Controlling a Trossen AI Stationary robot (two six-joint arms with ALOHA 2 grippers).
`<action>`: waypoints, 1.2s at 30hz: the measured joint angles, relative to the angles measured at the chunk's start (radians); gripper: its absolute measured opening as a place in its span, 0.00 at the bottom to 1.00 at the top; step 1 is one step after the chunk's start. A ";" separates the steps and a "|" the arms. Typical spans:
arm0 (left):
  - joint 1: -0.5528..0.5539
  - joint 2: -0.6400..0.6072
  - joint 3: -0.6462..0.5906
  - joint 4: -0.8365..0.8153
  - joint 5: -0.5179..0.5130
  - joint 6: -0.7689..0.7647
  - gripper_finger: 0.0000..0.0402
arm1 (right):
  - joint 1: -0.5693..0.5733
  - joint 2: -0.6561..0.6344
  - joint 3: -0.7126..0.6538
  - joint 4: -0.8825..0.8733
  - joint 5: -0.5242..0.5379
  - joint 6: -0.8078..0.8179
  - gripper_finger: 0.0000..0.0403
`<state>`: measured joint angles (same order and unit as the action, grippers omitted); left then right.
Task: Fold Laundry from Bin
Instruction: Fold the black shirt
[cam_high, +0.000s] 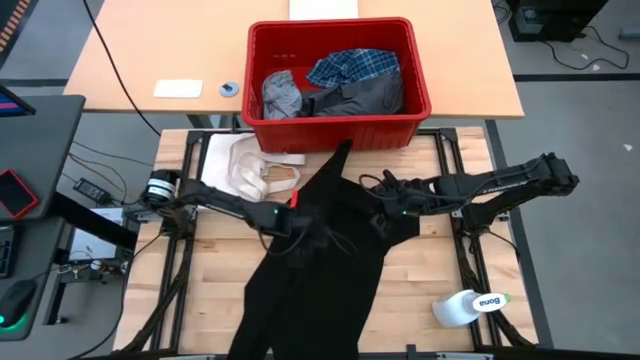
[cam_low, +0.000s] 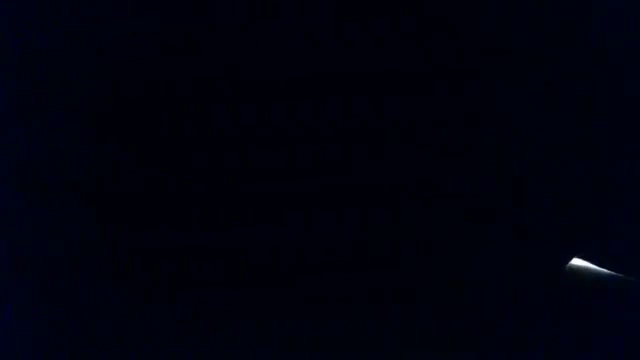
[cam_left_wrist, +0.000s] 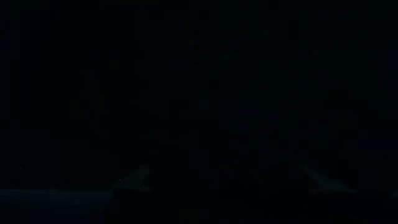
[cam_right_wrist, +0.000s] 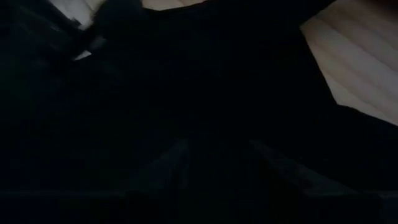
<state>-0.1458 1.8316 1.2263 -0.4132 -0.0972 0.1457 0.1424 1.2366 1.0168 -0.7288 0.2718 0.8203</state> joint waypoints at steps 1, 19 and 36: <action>0.001 0.017 0.000 0.009 -0.001 -0.020 0.44 | 0.003 0.000 0.000 0.003 0.000 0.000 0.42; 0.074 0.107 0.021 0.014 -0.012 -0.106 0.04 | 0.083 0.000 0.000 0.012 0.015 0.097 0.42; 0.137 0.110 0.121 -0.089 0.067 -0.218 0.06 | 0.079 0.023 -0.054 0.054 -0.069 0.041 0.42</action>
<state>-0.0086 1.9414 1.3472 -0.5023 -0.0303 -0.0725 0.2214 1.2601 0.9630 -0.6744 0.2028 0.8612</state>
